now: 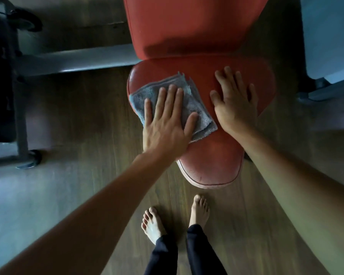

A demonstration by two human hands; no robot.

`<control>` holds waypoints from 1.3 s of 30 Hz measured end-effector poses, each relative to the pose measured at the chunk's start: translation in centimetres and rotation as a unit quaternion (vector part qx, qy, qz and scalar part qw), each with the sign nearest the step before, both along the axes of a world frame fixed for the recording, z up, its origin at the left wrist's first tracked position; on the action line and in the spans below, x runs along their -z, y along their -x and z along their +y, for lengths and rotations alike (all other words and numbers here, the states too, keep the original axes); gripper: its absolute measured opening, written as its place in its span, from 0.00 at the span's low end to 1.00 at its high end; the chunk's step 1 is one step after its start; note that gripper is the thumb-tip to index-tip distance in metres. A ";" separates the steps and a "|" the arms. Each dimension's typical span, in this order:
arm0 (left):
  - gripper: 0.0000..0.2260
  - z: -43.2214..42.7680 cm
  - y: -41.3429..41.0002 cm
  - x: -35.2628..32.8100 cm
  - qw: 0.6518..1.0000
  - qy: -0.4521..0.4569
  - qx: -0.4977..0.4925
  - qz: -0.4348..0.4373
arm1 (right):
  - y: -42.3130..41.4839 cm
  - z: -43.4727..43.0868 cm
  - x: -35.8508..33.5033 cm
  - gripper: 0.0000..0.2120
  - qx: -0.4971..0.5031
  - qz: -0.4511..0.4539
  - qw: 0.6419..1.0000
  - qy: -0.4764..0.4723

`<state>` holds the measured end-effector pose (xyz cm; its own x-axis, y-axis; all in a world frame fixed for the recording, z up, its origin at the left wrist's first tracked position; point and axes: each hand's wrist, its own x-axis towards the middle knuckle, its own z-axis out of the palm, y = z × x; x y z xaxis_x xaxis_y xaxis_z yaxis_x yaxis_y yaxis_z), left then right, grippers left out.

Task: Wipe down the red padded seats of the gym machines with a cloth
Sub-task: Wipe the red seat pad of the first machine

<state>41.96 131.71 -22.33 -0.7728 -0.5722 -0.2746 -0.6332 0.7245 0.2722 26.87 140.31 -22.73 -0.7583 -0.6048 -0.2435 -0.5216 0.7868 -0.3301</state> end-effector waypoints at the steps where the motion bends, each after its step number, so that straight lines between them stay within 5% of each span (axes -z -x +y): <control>1: 0.31 -1.1 0.2 0.1 1.000 0.011 0.020 -0.006 | 0.0 -0.1 -0.1 0.25 0.001 -0.006 1.000 -0.001; 24: 0.31 -7.3 4.3 2.5 0.995 0.061 0.018 0.079 | -2.0 -4.1 -0.3 0.22 0.042 0.034 0.997 0.052; 32: 0.30 -7.3 1.3 3.0 0.990 0.055 -0.007 0.127 | -5.4 -6.9 -0.5 0.17 -0.033 0.060 0.994 0.090; 39: 0.30 -7.1 1.2 2.9 0.991 0.034 -0.003 0.129 | -6.4 -7.5 -0.7 0.20 0.030 0.035 0.990 0.134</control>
<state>40.74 124.59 -25.25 -0.8085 -0.5878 -0.0289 -0.5534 0.7426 0.3772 33.25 132.84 -22.07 -0.8039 -0.5942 -0.0251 -0.5060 0.7056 -0.4961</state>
